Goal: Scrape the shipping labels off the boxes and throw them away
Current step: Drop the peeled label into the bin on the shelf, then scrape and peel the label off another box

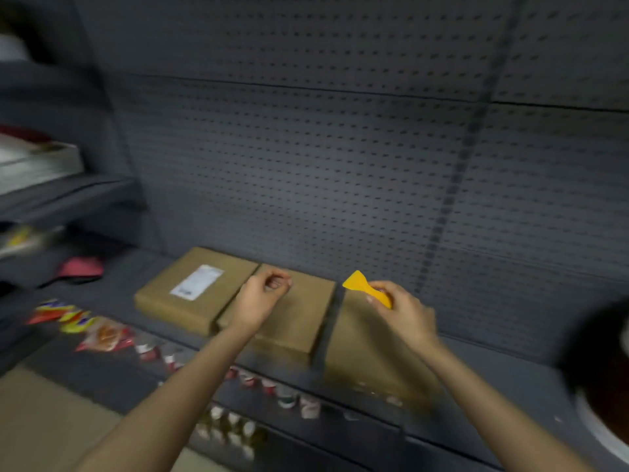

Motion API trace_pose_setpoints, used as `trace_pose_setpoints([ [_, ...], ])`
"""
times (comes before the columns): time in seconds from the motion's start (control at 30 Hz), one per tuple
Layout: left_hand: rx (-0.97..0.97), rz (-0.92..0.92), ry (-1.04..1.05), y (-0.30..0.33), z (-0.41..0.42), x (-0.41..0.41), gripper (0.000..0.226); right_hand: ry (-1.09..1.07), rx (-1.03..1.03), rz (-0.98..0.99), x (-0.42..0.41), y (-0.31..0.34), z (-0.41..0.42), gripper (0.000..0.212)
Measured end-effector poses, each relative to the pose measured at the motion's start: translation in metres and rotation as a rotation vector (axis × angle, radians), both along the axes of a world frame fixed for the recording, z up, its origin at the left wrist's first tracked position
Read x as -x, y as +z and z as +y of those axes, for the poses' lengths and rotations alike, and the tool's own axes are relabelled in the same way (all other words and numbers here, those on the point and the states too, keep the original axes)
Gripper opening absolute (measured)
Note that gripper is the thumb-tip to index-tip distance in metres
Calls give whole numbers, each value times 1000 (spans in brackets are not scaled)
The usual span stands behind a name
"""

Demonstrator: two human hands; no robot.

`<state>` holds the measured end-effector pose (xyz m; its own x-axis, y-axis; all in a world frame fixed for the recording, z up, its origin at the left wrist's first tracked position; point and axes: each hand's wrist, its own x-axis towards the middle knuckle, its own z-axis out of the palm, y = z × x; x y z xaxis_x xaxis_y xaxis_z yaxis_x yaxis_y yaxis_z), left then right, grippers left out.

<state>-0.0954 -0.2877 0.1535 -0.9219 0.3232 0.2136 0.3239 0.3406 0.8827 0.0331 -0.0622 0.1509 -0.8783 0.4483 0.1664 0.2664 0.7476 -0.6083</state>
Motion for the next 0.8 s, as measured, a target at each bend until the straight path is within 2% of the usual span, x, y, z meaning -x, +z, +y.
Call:
trace_pose_setpoints([
  [0.23, 99, -40, 191, -2, -173, 57, 1, 149, 91, -24, 104, -19, -148, 29],
  [0.33, 141, -33, 229, -5, -219, 84, 9, 182, 116, -30, 136, -28, -187, 26],
  [0.4, 127, -52, 242, -9, -236, 98, 4, 210, 114, -44, 153, -33, -203, 24],
  [0.8, 166, -185, 171, -53, -248, 211, 19, 302, 24, -157, 287, -57, -232, 28],
])
